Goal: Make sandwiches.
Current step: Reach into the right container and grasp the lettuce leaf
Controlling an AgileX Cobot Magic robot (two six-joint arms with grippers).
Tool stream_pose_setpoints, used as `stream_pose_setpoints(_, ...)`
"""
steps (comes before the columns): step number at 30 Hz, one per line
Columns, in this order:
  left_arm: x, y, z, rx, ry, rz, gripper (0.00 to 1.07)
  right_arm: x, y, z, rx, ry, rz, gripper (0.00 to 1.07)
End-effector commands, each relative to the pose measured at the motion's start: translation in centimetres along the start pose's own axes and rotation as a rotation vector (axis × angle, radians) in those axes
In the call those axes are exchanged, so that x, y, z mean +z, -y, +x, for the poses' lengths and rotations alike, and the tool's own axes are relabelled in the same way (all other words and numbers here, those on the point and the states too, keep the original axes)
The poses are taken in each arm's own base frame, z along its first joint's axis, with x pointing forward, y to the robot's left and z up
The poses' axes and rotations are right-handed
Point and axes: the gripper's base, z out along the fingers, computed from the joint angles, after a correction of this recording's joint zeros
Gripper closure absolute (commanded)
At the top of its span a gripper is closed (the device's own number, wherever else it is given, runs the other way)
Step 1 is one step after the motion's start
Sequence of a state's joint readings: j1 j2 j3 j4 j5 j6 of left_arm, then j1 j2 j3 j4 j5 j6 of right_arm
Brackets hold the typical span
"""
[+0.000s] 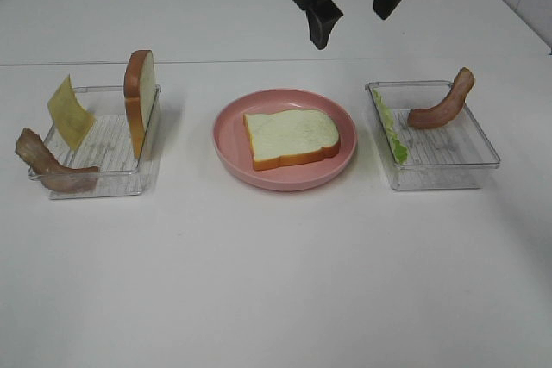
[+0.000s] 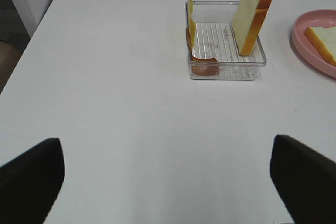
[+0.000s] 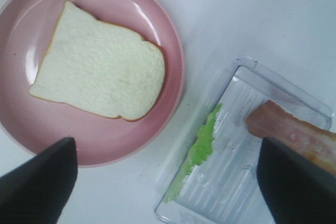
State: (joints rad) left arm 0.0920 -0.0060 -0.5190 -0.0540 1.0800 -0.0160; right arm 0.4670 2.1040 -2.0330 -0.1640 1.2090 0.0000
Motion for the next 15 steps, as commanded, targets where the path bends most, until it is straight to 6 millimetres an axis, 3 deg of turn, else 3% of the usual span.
stream_pose_setpoints(1,0.0,0.1,0.1,-0.004,0.01,0.005,0.06,-1.1,0.8,0.8,0.023,-0.058,0.044,0.17)
stream_pose_setpoints(6,0.0,0.1,0.1,-0.004,0.01,0.005,0.06,-0.9,2.4,1.2,0.104,-0.082,0.072,0.17)
stream_pose_setpoints(11,0.0,0.1,0.1,-0.004,0.01,0.005,0.06,2.1,5.4,3.1,0.201,-0.18,0.063,0.17)
stream_pose_setpoints(15,0.0,0.1,0.1,-0.004,0.01,0.005,0.06,3.3,6.0,3.7,0.234,-0.205,0.019,0.17)
